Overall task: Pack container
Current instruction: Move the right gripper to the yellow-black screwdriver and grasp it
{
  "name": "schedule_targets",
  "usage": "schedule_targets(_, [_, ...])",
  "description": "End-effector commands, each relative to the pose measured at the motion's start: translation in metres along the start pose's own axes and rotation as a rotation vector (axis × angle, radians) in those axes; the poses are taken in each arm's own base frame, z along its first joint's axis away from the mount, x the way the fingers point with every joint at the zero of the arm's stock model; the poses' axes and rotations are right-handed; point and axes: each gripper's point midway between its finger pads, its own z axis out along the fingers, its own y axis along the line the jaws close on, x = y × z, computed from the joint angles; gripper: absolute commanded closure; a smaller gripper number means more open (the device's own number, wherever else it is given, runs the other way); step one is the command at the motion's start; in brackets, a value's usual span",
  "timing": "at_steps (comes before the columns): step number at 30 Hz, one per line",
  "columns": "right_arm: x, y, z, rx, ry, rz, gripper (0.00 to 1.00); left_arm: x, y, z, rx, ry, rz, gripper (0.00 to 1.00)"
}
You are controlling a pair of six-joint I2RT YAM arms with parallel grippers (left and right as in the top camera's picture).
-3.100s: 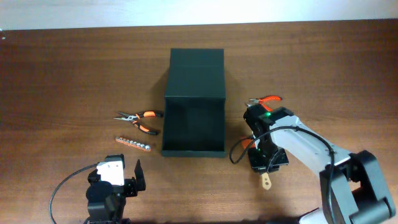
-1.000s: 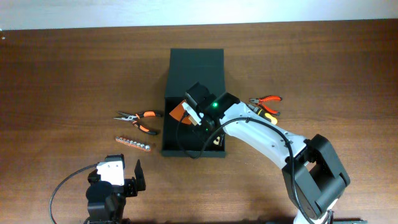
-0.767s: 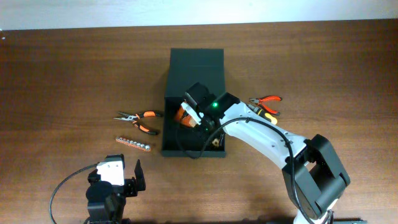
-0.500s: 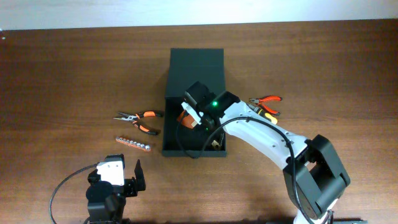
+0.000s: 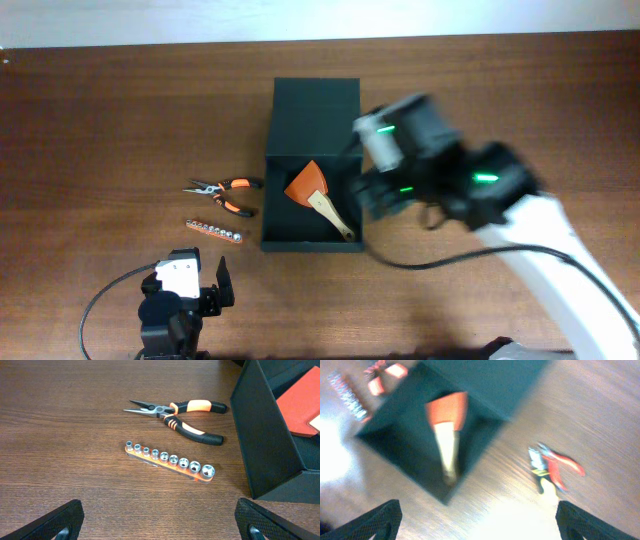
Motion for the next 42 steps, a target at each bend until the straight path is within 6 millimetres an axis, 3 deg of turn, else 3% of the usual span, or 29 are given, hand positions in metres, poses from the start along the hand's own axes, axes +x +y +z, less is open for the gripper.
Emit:
schedule_targets(1, [0.014, -0.048, -0.004, 0.087, 0.04, 0.079, 0.01, 0.0, 0.0, 0.0, -0.002, -0.006, 0.016, 0.01])
schedule_targets(5, [0.037, -0.077, 0.018, 0.054, 0.134, 0.06, 0.01, 0.0, 0.0, 0.0, -0.002, -0.006, 0.016, 0.01])
schedule_targets(10, [0.052, -0.099, 0.065, 0.028, 0.253, 0.065, 0.01, 0.0, 0.0, 0.0, -0.002, -0.006, 0.016, 0.01])
schedule_targets(17, [0.075, -0.106, 0.141, -0.022, 0.426, 0.08, 0.01, 0.0, 0.0, 0.0, -0.002, -0.006, 0.016, 0.01])
schedule_targets(21, [0.093, -0.104, 0.17, -0.049, 0.512, 0.089, 0.01, 0.0, 0.0, 0.0, -0.002, -0.006, 0.016, 0.01])
schedule_targets(28, [0.106, -0.104, 0.188, -0.062, 0.564, 0.134, 0.07, 0.0, 0.0, 0.0, -0.002, -0.006, 0.016, 0.01])
schedule_targets(42, [0.128, -0.102, 0.209, -0.084, 0.549, 0.218, 0.09, 0.0, 0.0, 0.0, -0.002, -0.006, 0.016, 0.01])
